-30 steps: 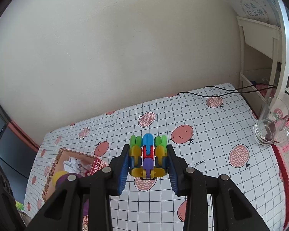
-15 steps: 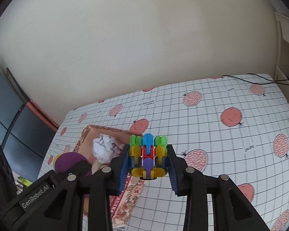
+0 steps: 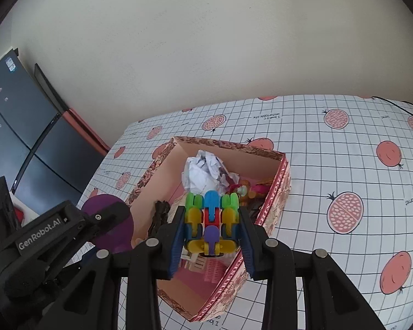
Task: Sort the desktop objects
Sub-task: 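Lift and carry the yellow-purple toy and block toy over the pink box, then open the left tool to drop the yellow-purple toy while the right tool drops the block toy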
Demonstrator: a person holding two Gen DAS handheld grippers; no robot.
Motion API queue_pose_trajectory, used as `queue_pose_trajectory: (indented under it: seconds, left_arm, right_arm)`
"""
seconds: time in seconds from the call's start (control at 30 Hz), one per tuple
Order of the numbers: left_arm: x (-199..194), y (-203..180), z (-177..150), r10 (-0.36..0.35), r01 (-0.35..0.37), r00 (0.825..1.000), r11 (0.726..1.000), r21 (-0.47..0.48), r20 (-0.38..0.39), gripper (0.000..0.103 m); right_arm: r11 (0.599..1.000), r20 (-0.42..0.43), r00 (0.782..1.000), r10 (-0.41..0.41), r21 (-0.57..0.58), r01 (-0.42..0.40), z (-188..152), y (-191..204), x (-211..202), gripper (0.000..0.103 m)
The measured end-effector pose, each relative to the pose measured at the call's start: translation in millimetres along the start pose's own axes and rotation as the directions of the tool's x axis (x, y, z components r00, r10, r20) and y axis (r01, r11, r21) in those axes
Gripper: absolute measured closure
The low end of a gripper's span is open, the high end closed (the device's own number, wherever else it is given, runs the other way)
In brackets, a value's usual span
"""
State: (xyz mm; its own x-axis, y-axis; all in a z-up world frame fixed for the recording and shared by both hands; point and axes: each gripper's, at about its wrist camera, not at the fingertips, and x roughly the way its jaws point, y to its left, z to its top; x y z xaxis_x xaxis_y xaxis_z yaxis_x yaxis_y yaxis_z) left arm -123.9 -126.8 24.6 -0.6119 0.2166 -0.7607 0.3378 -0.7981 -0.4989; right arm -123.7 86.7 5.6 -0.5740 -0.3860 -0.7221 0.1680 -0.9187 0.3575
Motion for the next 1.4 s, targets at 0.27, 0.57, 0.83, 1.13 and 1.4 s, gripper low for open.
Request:
queue_pose_trajectory:
  seconds: [0.27, 0.57, 0.83, 1.13, 1.4]
  left_arm:
    - [13, 7, -2, 0.0, -0.001, 0.999, 1.0, -0.014, -0.041, 0.041]
    - [33, 5, -11, 0.004, -0.005, 0.996, 1.0, -0.009, -0.088, 0.041]
    - [41, 6, -15, -0.009, 0.005, 0.993, 0.999, -0.033, -0.116, 0.039]
    - [38, 5, -13, 0.008, -0.011, 0.995, 0.999, -0.032, -0.101, 0.033]
    - [31, 5, -11, 0.019, -0.021, 0.998, 1.0, -0.022, -0.062, 0.016]
  right_arm:
    - [0.998, -0.027, 1.0, 0.0, -0.057, -0.001, -6, 14, 18, 0.064]
    - [0.998, -0.081, 0.996, -0.032, -0.065, 0.027, -14, 6, 38, 0.064]
    - [0.998, -0.114, 0.992, -0.048, -0.051, 0.042, -19, 1, 46, 0.062]
    - [0.997, -0.11, 0.993, -0.051, -0.056, 0.045, -19, 2, 45, 0.052]
    - [0.997, -0.093, 0.994, -0.056, -0.056, 0.051, -16, 3, 38, 0.049]
